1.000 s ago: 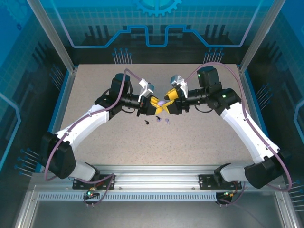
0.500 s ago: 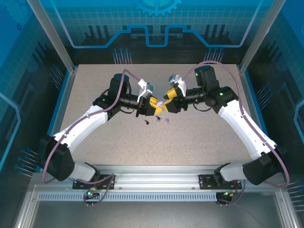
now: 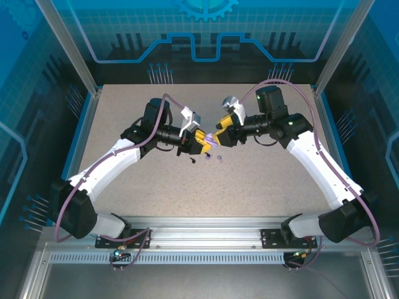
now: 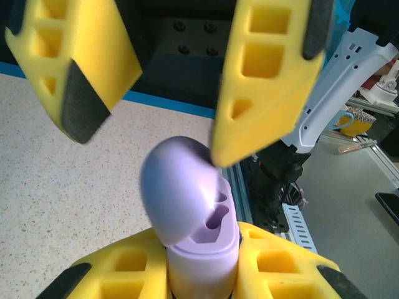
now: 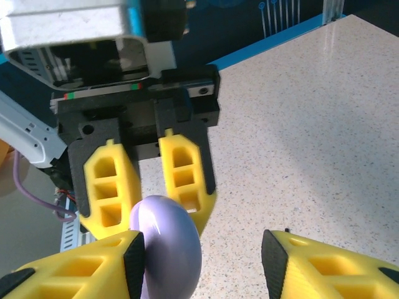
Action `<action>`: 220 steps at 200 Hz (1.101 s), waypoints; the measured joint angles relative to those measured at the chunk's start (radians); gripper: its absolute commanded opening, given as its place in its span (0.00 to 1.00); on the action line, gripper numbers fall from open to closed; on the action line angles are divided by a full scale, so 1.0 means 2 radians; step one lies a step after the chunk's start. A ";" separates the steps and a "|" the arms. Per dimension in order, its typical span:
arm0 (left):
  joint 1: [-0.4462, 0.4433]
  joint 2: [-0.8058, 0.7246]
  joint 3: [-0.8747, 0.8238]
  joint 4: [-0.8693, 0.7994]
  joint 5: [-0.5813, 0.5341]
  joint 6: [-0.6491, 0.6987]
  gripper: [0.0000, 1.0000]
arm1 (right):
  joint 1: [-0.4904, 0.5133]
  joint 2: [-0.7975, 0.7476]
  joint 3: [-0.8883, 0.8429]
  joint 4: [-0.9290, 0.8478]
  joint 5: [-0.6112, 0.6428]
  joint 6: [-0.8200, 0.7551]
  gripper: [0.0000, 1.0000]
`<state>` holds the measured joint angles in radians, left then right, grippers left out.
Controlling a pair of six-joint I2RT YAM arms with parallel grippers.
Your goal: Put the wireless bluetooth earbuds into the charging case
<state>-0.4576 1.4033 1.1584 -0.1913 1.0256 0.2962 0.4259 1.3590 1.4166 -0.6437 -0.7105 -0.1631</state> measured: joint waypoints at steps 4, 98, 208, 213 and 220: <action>-0.001 -0.001 0.000 -0.003 0.001 0.001 0.03 | -0.001 0.000 0.001 0.001 0.003 0.001 0.54; -0.008 -0.018 -0.002 0.006 0.001 -0.002 0.01 | -0.016 -0.005 -0.006 0.029 0.089 0.041 0.60; 0.026 -0.071 -0.153 0.193 -0.083 -0.169 0.03 | -0.053 0.020 -0.087 0.013 0.209 0.138 0.62; 0.028 -0.072 -0.160 0.203 -0.083 -0.176 0.03 | -0.052 0.023 -0.094 0.012 0.212 0.140 0.62; 0.030 -0.073 -0.170 0.216 -0.083 -0.184 0.03 | -0.051 0.026 -0.102 0.012 0.216 0.144 0.61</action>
<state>-0.3981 1.2568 0.8185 0.2413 0.8593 -0.0727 0.3241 1.4101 1.2133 -0.6193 -0.2790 0.1249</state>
